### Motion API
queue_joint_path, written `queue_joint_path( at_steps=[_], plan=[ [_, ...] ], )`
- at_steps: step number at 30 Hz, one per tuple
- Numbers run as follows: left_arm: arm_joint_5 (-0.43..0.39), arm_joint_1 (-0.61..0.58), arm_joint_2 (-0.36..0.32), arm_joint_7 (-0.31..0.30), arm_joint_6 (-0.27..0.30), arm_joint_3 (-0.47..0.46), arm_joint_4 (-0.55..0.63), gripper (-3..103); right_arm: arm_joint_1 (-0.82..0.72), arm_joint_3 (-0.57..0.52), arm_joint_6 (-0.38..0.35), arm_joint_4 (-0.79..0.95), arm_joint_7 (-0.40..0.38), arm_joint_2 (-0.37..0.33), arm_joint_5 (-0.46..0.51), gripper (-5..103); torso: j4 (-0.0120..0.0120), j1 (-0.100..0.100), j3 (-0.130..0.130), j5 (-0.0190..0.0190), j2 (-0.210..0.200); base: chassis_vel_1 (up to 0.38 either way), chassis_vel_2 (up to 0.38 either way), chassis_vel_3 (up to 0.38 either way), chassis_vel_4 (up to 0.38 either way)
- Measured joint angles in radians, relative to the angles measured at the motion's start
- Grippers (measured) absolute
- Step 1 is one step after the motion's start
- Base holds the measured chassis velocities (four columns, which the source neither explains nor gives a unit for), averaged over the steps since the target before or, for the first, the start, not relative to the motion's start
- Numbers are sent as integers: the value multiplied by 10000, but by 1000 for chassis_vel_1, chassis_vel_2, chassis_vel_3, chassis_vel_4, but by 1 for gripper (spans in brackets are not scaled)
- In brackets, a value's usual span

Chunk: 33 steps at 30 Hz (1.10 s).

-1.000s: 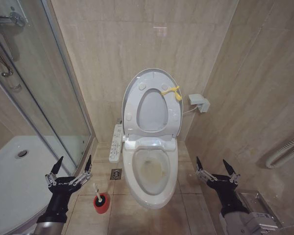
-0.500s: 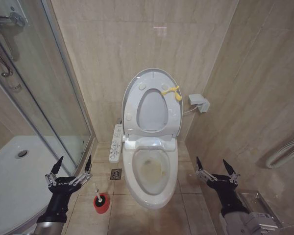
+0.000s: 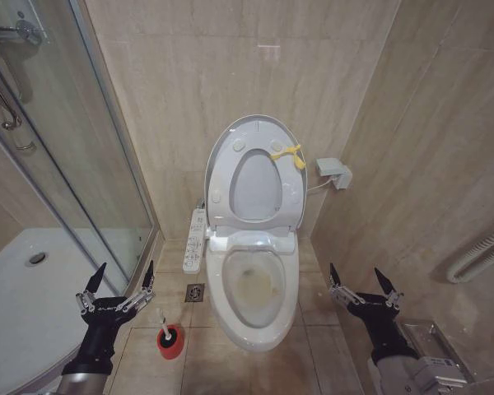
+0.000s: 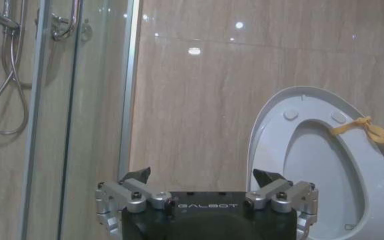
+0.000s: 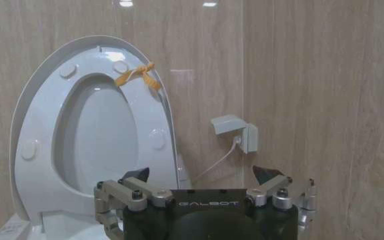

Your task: Open the toilet lid, clean the toilet bowl with a toilet brush, close the toilet lid, and flush.

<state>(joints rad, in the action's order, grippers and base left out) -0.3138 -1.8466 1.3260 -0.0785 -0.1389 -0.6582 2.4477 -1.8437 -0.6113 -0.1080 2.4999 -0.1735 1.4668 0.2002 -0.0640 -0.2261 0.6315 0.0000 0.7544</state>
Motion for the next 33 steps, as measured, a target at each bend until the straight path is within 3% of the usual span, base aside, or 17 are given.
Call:
queue_joint_path(
  at_steps=[28,31,33],
  plan=[
    [20,71,5,25,87,2,-31,100,0,0,0,1,0,0,0,100,1,0,0,1,0,0,0,0,0],
    [237,766,81,334,1084,75,-455,100,0,0,0,0,1,0,0,100,-2,0,0,0,0,0,0,0,0],
    [313,995,106,436,1413,98,-600,100,0,0,0,0,1,0,0,100,-1,0,0,1,0,0,0,0,0]
  ],
)
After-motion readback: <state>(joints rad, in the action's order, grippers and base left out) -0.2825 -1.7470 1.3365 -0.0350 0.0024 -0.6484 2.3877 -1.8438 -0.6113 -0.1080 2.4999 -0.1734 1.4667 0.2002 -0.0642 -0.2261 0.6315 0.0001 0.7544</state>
